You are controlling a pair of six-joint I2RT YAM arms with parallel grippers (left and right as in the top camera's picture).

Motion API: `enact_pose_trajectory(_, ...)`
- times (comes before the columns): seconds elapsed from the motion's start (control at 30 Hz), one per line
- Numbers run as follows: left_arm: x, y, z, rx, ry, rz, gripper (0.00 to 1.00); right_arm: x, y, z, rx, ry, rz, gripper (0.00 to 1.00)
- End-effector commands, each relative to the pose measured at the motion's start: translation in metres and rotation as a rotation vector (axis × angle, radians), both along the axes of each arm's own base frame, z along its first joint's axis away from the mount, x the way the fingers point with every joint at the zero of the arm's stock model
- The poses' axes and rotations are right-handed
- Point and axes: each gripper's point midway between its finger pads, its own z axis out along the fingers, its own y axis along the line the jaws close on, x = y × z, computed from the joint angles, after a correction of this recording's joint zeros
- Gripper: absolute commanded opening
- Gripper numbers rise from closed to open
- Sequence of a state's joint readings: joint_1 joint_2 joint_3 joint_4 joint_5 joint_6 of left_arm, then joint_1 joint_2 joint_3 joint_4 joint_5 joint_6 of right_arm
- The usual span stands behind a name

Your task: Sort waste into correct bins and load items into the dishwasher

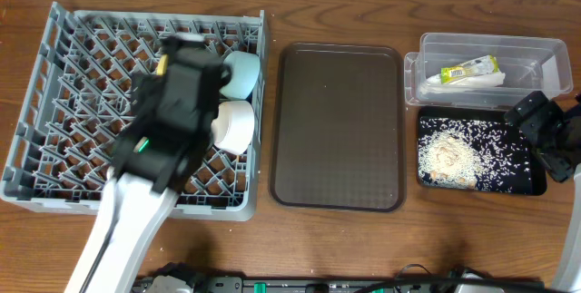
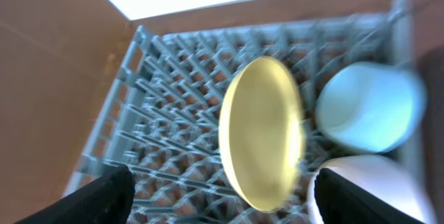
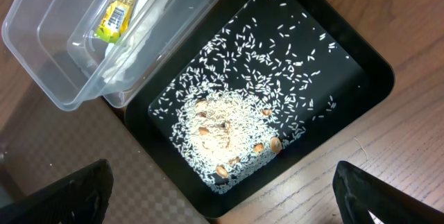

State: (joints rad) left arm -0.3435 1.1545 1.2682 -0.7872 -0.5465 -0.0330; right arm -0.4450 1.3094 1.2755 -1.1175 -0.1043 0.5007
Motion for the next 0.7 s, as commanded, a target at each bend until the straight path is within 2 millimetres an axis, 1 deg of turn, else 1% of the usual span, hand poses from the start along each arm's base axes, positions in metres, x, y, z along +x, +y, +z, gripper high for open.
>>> enact_pose_trajectory(0.0,-0.027,-0.01,0.033,-0.239,-0.122,-0.009,0.87,-0.001,-0.001,0.005,-0.007,-0.014,-0.002,0.99)
enact_pose_trajectory(0.1,-0.057,-0.001,0.052,-0.315,-0.194,0.01,0.88,-0.001,-0.001,0.005,-0.007,-0.014,-0.002,0.99)
enact_pose_trajectory(0.2,-0.08,0.006,0.062,-0.35,-0.234,0.007,0.88,-0.001,-0.001,0.005,-0.007,-0.014,-0.002,0.99)
enact_pose_trajectory(0.3,-0.098,0.011,0.061,-0.354,-0.226,0.001,0.88,-0.001,-0.001,0.005,-0.007,-0.014,-0.002,0.99)
enact_pose_trajectory(0.43,-0.112,0.016,0.05,-0.334,-0.175,0.008,0.88,0.0,-0.001,0.005,-0.003,-0.018,-0.008,0.99)
enact_pose_trajectory(0.5,-0.112,0.016,0.048,-0.332,-0.168,0.01,0.88,0.007,0.007,0.008,0.053,-0.059,-0.005,0.99)
enact_pose_trajectory(0.53,-0.112,0.016,0.048,-0.331,-0.167,0.01,0.89,0.012,0.016,0.01,0.096,-0.085,0.028,0.99)
enact_pose_trajectory(0.6,-0.112,0.016,0.048,-0.331,-0.167,0.01,0.89,0.02,0.038,0.016,0.162,-0.133,0.141,0.99)
enact_pose_trajectory(0.67,-0.112,0.016,0.048,-0.331,-0.167,0.01,0.89,0.024,0.056,0.02,0.174,-0.157,0.246,0.99)
